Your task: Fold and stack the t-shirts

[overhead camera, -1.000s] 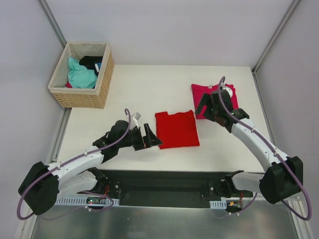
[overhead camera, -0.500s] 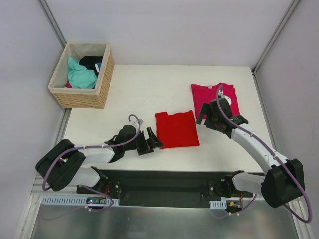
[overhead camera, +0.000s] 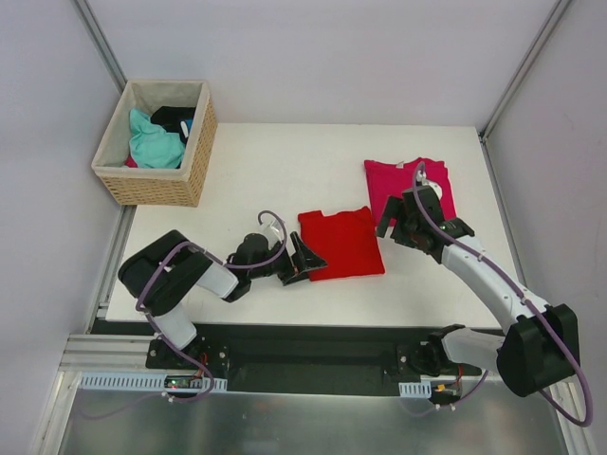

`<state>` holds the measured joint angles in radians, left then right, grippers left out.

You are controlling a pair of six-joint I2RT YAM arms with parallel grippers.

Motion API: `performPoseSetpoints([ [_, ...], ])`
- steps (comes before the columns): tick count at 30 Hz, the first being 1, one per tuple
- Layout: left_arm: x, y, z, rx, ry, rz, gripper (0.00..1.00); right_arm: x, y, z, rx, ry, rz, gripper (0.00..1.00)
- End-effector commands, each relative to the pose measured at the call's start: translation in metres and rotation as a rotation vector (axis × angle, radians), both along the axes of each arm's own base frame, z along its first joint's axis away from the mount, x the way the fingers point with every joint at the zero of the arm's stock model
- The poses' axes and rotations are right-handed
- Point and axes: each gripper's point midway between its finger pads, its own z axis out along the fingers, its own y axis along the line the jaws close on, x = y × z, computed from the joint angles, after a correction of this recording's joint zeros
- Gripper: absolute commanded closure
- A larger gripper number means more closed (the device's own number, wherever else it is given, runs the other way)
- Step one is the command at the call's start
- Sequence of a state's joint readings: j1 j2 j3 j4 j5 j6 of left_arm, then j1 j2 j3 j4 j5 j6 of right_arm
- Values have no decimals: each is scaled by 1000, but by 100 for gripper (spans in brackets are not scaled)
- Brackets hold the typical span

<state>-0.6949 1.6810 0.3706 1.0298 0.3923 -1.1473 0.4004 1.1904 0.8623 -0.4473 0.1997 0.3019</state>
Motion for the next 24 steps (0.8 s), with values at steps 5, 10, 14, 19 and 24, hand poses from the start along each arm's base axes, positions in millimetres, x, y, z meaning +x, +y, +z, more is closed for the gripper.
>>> performPoseSetpoints([
  [5, -8, 7, -33, 86, 71, -4, 2, 7, -9, 9, -2, -18, -24, 4],
  [10, -3, -1, -34, 79, 74, -20, 20, 5, -10, 10, 7, -17, -23, 4],
  [14, 1, -6, -39, 81, 95, -25, 40, 2, -11, 11, 13, -16, -23, 4],
  [19, 2, -8, -46, 89, 117, -21, 84, -2, -16, 13, 9, -22, -24, 4],
  [24, 1, -6, -51, 100, 130, -13, 100, -2, -15, 14, 17, -24, -21, 4],
])
